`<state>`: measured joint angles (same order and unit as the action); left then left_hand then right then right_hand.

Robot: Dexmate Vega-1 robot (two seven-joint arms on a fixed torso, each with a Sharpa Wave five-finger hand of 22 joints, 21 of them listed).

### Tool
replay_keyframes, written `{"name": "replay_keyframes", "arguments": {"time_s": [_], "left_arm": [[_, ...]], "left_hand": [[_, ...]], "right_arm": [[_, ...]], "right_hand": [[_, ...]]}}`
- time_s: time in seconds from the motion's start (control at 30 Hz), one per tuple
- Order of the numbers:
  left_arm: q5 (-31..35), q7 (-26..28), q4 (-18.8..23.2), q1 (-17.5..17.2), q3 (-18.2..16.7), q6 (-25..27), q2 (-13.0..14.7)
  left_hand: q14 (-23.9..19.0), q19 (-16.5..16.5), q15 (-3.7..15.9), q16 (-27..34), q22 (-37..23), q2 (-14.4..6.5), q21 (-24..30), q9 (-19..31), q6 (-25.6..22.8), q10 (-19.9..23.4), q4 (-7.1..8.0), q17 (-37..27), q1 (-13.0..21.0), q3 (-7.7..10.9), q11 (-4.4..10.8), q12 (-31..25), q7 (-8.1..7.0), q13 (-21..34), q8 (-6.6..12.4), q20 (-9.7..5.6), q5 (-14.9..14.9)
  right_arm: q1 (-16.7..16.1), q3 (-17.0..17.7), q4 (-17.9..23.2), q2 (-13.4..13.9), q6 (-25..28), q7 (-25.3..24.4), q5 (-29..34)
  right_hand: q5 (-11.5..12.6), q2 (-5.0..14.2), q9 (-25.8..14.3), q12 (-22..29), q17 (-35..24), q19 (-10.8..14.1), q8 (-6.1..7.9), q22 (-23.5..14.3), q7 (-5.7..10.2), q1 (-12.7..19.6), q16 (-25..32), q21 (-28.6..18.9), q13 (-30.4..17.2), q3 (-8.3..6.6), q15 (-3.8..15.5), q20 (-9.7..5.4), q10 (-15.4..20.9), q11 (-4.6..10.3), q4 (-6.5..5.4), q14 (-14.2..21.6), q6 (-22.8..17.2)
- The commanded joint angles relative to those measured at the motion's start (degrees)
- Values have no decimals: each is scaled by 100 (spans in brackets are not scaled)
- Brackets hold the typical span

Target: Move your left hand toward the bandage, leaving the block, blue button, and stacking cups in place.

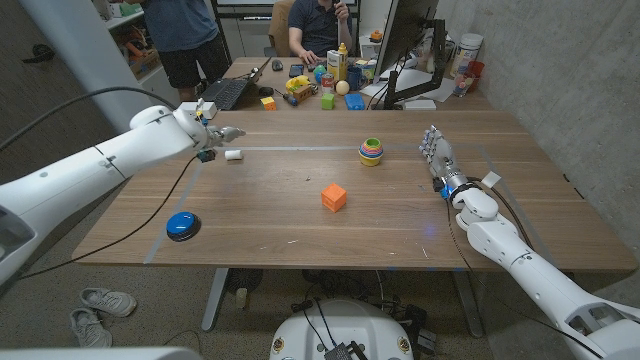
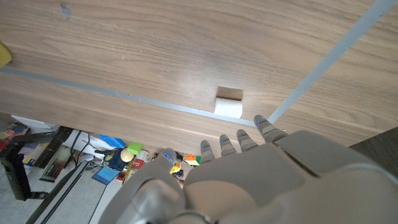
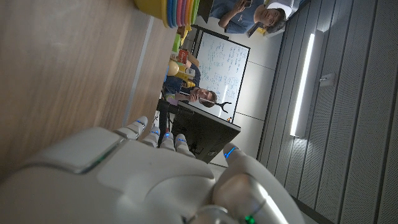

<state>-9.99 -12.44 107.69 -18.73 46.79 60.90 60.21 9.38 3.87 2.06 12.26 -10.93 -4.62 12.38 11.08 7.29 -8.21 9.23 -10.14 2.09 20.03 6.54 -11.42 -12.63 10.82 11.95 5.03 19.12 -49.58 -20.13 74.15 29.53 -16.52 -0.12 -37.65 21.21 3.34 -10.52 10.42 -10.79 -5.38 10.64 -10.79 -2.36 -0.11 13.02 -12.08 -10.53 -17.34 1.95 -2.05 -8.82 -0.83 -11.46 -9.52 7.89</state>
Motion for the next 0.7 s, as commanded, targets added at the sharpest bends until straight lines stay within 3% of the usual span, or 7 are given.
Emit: {"name": "replay_keyframes", "arguments": {"time_s": [0.03,0.07,0.17,0.3,0.47,0.7], "left_arm": [[1287,-1576,-254,1198,1401,291,153],[1465,-1799,-330,1330,1566,198,153],[1962,-2542,-626,1701,1960,-144,109],[2620,-3310,-989,2008,2226,-622,15],[3345,-3850,-1390,2103,2231,-1264,-120],[4133,-4242,-1959,2035,1980,-2219,-363]], "left_hand": [[89,9,73,-42,5,-369,-36,14,206,-59,-106,-20,150,47,81,39,-7,21,-63,30,-11],[116,7,116,-55,2,-376,-35,18,315,-110,-117,-23,182,71,151,58,-6,25,-94,-19,-14],[146,-10,144,-67,1,-386,-30,21,368,-128,-118,-24,195,86,137,62,-8,29,-105,-66,-16],[167,-18,163,-73,-1,-426,-27,27,443,-168,-99,-28,204,116,129,72,-9,33,-116,-139,-21],[196,4,191,-80,-5,-448,-35,31,521,-224,-78,-32,204,136,119,86,-8,37,-127,-215,-29],[217,21,175,-83,-8,-450,-40,36,599,-283,-68,-35,209,152,145,99,-8,41,-134,-193,-38]], "right_arm": [[-100,64,59,23,-19,-88,-39],[-119,76,87,31,18,-124,-52],[-158,103,76,42,1,-153,-62],[-232,142,77,65,9,-218,-77],[-340,185,66,103,-16,-271,-82],[-499,262,153,162,-28,-396,-90]], "right_hand": [[1,737,-29,41,-25,-24,41,-26,-12,-9,17,-29,-22,0,115,-478,-32,-14,21,-366,16],[1,737,-29,41,-25,-21,42,-26,-12,-10,18,-30,-22,1,114,-479,-30,-5,21,-364,13],[0,735,-29,41,-25,-21,41,-26,-15,-10,18,-30,-22,3,114,-478,-31,-10,21,-361,15],[-1,733,-29,42,-25,-19,40,-26,-14,-11,19,-30,-22,6,113,-478,-28,-11,21,-359,15],[-3,731,-29,45,-25,-14,42,-26,-18,-11,21,-31,-22,11,115,-476,-19,-12,21,-352,9],[-5,731,-29,42,-24,-13,42,-25,-18,-12,22,-31,-22,18,120,-480,-22,-10,22,-347,5]]}}
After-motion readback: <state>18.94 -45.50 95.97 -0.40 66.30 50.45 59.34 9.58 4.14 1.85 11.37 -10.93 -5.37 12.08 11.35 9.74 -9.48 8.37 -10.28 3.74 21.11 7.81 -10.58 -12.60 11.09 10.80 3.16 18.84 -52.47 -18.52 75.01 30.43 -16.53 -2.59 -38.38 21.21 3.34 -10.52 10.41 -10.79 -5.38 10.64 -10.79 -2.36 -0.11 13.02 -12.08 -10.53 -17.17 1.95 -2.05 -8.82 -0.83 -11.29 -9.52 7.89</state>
